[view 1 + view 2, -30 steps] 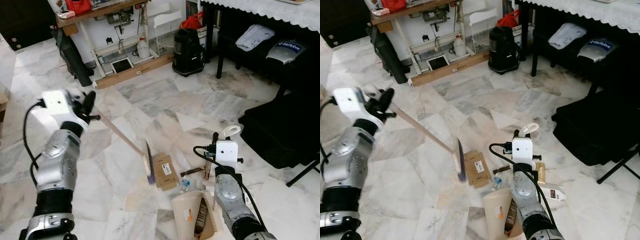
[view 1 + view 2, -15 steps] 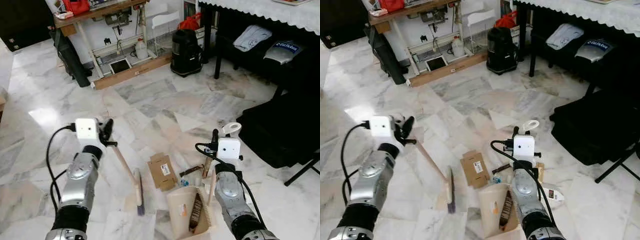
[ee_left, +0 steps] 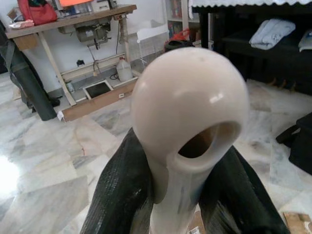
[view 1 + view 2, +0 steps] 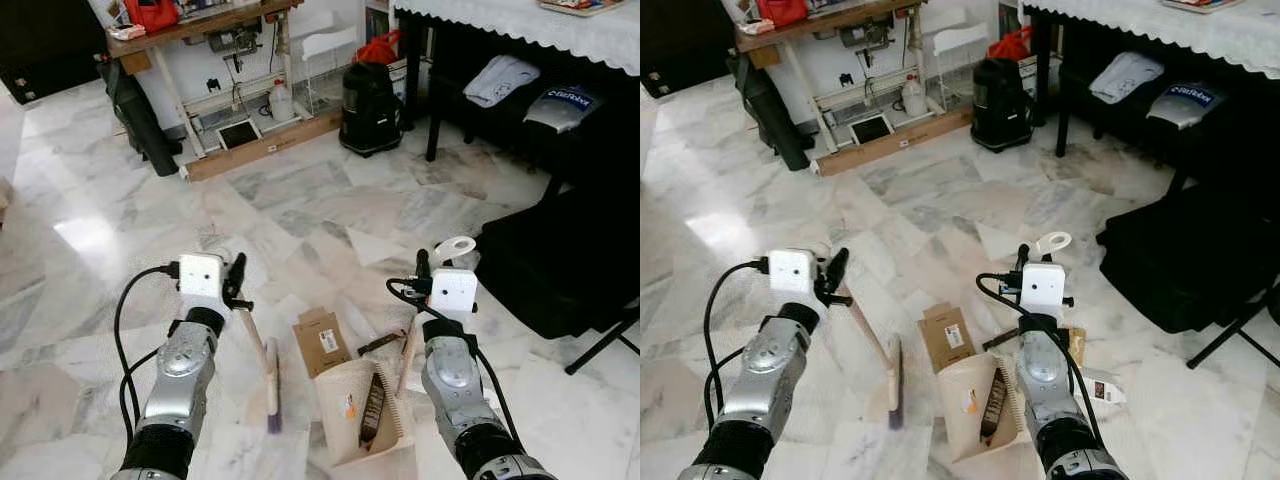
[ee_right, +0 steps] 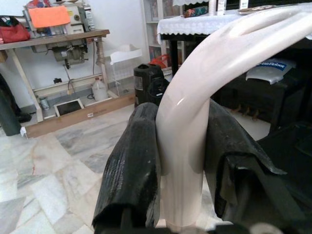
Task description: Sweep floor
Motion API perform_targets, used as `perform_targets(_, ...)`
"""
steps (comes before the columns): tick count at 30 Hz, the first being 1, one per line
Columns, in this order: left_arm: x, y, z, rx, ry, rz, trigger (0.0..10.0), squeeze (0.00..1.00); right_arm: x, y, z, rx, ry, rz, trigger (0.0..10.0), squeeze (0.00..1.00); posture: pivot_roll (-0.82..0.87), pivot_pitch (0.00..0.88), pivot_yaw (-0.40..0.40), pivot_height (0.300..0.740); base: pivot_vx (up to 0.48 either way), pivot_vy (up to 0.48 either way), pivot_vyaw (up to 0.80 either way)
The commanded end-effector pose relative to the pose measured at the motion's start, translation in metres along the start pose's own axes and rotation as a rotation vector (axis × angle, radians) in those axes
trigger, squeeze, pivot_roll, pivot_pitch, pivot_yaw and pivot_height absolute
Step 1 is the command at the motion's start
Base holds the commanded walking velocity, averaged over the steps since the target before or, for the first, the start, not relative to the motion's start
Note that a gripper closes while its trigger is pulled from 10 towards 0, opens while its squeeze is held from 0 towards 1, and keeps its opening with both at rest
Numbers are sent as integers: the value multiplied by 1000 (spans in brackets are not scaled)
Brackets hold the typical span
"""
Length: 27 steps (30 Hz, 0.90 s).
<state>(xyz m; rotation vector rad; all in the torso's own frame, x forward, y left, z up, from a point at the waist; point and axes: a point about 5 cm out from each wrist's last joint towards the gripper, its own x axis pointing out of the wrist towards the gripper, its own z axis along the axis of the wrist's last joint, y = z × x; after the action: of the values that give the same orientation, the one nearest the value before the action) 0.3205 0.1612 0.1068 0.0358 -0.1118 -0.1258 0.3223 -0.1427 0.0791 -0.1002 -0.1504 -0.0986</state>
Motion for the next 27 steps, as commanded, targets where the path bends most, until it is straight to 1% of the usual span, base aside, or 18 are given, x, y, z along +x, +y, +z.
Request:
perform_targets(1, 5, 2, 10, 26, -54, -1, 10000, 0, 7, 4, 14, 28, -70, 3, 10000, 0, -96, 0, 127, 740, 0, 0, 0)
perform_targets(4, 5, 1, 12, 23, -68, 1, 10000, 0, 8, 3, 16, 30, -79, -1, 10000, 0, -96, 0, 127, 740, 0, 0, 0)
perform_targets(8, 5, -1, 10, 18, -67, 0, 10000, 0, 8, 1, 16, 28, -83, -6, 10000, 0, -127, 0, 143, 740, 0, 0, 0)
perform_targets(13, 13, -4, 14, 21, -79, -18, 10000, 0, 10, 0, 18, 28, -89, -19, 10000, 0, -130, 0, 160, 740, 0, 0, 0)
perform_targets(18, 16, -6, 18, 25, -92, -23, 10000, 0, 10, 0, 17, 9, -82, -24, 10000, 0, -108, 0, 157, 740, 0, 0, 0)
perform_targets(26, 16, -8, 17, 17, -99, -4, 10000, 0, 11, -1, 17, 2, -74, -20, 10000, 0, -100, 0, 129, 740, 0, 0, 726)
perform_targets(27, 17, -8, 17, 12, -103, 9, 10000, 0, 13, -1, 18, -1, -74, -16, 10000, 0, -94, 0, 113, 740, 0, 0, 800)
